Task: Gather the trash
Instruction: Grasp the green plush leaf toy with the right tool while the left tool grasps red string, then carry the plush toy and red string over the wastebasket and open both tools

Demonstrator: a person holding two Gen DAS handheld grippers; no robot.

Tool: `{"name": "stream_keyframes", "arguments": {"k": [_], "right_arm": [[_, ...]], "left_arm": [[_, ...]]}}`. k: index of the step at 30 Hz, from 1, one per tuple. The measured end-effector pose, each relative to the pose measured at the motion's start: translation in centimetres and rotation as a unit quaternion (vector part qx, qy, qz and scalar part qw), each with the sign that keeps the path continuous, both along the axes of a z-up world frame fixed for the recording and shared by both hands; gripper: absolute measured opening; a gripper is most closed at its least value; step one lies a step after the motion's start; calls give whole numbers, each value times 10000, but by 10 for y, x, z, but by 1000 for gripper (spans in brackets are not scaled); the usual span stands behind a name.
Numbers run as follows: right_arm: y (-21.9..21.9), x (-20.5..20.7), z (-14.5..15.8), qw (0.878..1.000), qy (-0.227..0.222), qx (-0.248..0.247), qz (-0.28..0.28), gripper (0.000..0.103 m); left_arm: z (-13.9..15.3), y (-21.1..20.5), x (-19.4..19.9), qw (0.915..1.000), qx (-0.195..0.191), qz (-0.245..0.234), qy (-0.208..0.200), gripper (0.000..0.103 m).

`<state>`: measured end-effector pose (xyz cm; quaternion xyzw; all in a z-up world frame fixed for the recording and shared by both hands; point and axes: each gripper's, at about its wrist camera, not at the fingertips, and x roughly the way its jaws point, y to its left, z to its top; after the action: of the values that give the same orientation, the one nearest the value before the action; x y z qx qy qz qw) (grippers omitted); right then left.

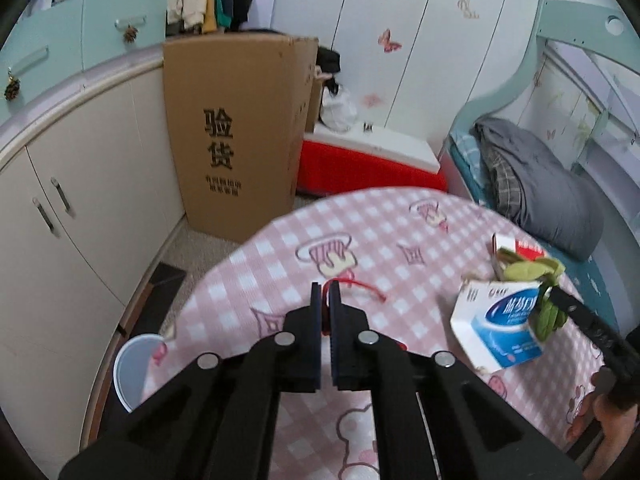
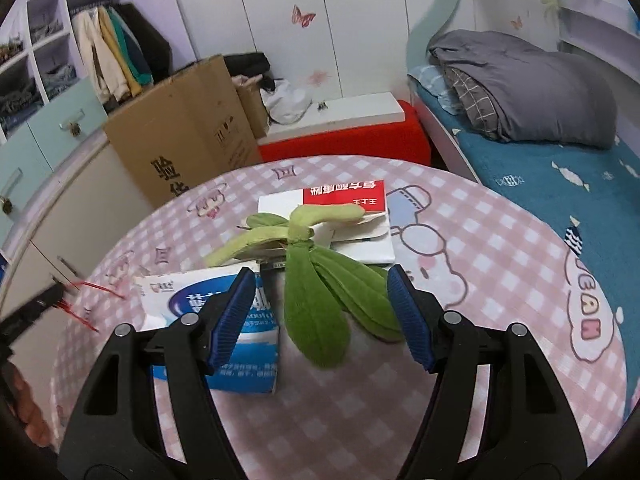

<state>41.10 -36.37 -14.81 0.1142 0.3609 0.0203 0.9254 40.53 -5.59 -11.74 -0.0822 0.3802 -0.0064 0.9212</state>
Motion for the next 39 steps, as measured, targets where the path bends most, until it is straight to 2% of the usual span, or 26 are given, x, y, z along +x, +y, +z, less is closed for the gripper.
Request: {"name": "stream_keyframes", "arguments": {"k": [3,5,13,19,24,31,33,39], "right_arm": [[4,4,-4,9998,170,-78,67,16],[6,-4,1,9997,74,-252,-4,11],[23,-49,55,9984,-459,-323,63,10],[75,-81,95,9956,-743,-208,535,10],[134,-100,112,9904,-851,-92,1088,10],[232,-114,113,9778,-798,95,1936,10],[282,-115,104,9702,-684,119,2321,10],[365,-111,81,9563,-426,119,2890,10]], "left_arm": [[8,3,-4,9999,-30,-50,-105,3],[12,5,-8,9998,-58,-93,-139,3],[39,21,-38,9987,-159,-135,-454,3],[61,47,-66,9977,-278,-34,-621,3],[73,83,-92,9968,-333,144,-717,3],[75,150,-124,9951,-373,587,-705,3],[70,172,-130,9943,-380,744,-662,3],[50,230,-139,9911,-437,1168,-472,3]]}}
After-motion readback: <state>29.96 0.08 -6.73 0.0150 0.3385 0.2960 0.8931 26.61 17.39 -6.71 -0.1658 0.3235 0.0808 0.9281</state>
